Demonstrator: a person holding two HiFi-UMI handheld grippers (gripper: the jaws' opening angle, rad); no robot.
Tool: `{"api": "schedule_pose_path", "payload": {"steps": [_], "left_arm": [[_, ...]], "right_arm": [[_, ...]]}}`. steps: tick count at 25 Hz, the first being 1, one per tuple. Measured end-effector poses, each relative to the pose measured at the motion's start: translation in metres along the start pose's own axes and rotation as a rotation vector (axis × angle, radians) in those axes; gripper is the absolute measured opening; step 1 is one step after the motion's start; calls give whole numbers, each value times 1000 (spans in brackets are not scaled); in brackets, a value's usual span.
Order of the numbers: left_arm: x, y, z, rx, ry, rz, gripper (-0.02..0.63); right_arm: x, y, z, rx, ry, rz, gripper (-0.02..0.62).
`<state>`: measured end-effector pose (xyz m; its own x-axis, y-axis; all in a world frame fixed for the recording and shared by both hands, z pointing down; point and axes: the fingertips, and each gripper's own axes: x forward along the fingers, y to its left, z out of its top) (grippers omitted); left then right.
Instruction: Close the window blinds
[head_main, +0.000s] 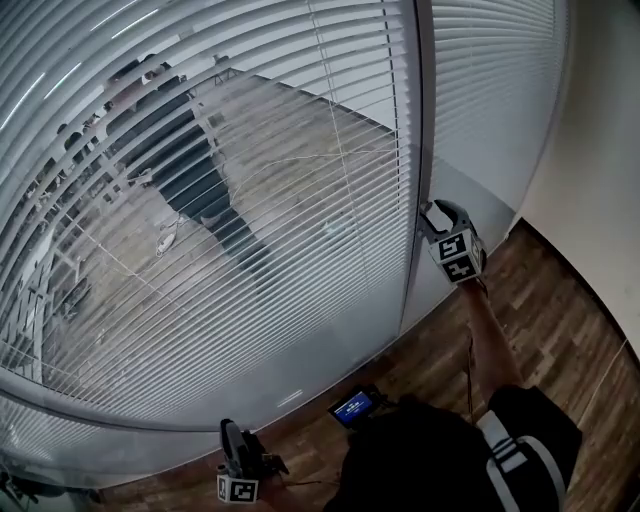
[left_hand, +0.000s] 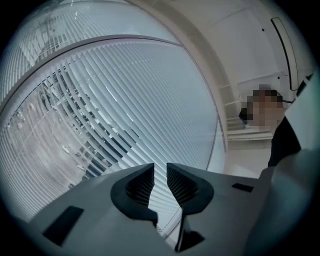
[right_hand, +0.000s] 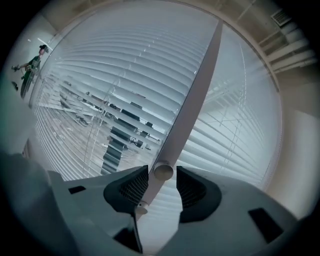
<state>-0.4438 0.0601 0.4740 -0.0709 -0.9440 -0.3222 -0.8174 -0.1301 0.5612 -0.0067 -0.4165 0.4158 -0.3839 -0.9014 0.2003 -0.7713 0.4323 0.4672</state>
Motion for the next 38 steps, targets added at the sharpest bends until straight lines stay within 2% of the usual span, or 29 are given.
{"api": "schedule_pose_path", "payload": {"steps": [7,10,15,23,29,34,38], "left_arm": [[2,-1,-1,4,8,3,85],[1,-1,-2,5,6,5,85],[5,-5,-6,14,10,10,84],[9,-6,-9,12,20,22,84],[10,-9,-12,10,18,16,84],[5,-5,-15,8,15,9,84],[4,-7,-16,7,12,8,84]], "right_arm": [[6,2,-5,126,-33,54,178],[8,0,-9,161,-45,58,140],[14,-3,-12,236,-59,79,135],[17,-3,-15,344,-23,98,130],[20,-5,-20,600,-1,162,130],[23,-4,-26,842,-28,257,130],[19,-6,-21,897,-46,270,130]]}}
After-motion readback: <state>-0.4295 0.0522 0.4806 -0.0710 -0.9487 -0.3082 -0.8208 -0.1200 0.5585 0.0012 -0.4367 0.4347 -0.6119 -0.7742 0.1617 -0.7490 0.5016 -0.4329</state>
